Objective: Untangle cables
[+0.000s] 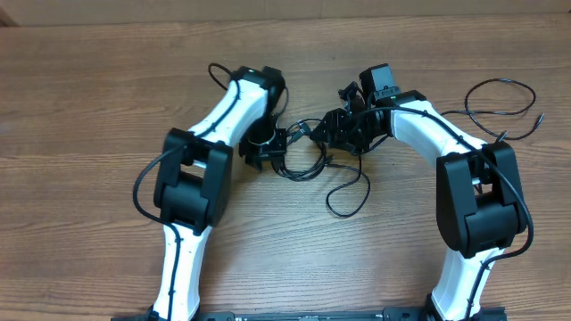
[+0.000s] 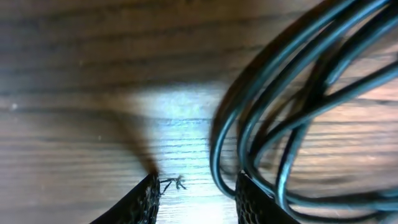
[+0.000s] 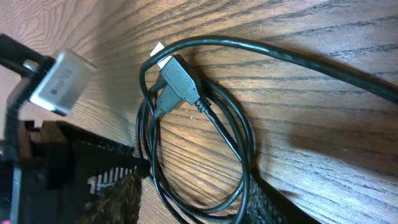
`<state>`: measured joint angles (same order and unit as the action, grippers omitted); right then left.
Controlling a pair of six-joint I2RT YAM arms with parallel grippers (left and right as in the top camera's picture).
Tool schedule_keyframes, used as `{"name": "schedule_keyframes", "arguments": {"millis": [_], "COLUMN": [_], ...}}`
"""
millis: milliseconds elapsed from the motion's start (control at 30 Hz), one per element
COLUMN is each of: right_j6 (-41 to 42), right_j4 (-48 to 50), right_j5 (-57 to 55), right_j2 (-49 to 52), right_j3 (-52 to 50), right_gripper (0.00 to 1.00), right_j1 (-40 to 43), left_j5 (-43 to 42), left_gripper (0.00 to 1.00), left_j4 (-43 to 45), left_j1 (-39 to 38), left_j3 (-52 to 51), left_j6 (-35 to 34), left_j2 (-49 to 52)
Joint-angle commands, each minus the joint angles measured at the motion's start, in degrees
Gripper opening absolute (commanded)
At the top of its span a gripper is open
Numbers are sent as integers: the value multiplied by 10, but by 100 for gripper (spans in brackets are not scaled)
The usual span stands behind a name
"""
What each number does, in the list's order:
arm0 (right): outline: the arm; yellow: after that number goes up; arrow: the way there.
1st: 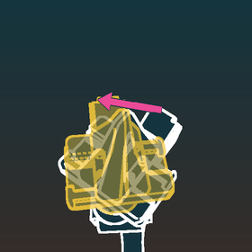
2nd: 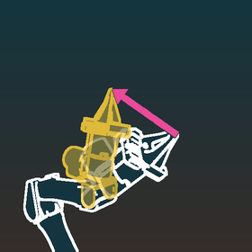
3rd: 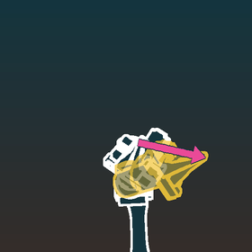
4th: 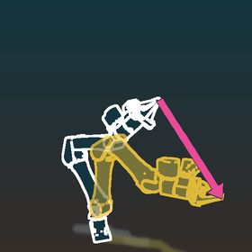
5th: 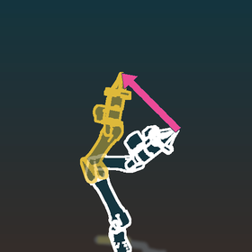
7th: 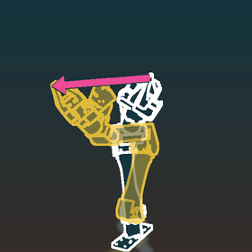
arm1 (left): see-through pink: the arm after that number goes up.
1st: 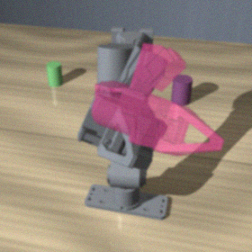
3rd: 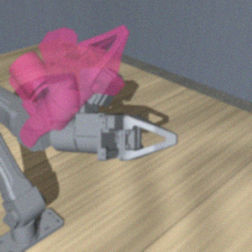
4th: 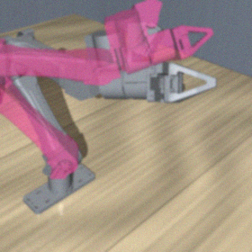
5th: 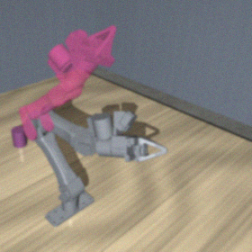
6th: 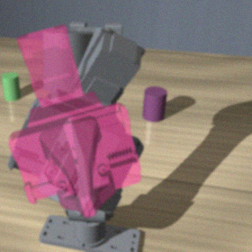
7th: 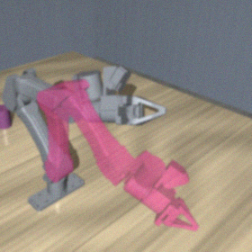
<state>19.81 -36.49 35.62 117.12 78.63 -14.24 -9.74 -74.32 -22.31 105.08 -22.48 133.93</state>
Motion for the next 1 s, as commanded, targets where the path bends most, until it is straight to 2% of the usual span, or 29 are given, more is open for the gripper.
{"name": "schedule_keyframes", "arguments": {"millis": [0, 100, 367, 500, 533, 567, 733, 967], "right_j6": [-4, -4, -4, -4, -4, -4, -4, -72], "right_j4": [1, -1, -3, -3, -3, -3, -3, -2], "right_j5": [-1, -1, 1, 1, 1, 1, 1, 110], "right_j2": [-22, -22, -22, -22, -22, -22, -22, -23], "right_j3": [-6, -6, -6, -6, -6, -6, -6, -1], "right_gripper": [55, 54, 55, 54, 55, 55, 55, 54], "right_j1": [11, 18, 32, 32, 32, 32, 32, 32], "left_j5": [92, 87, 37, 31, 30, 25, 12, 137], "left_gripper": [41, 35, 34, 23, 9, 4, 4, 4], "left_j4": [2, 3, 48, 52, 63, 71, 75, 12], "left_j1": [-24, -26, -27, -28, -29, -29, -28, -19], "left_j3": [-19, -19, -31, -42, -52, -57, -63, -7], "left_j6": [-76, -80, -87, -130, -140, -142, -141, -143], "left_j2": [7, 7, 7, 7, 7, 7, 6, -60]}}
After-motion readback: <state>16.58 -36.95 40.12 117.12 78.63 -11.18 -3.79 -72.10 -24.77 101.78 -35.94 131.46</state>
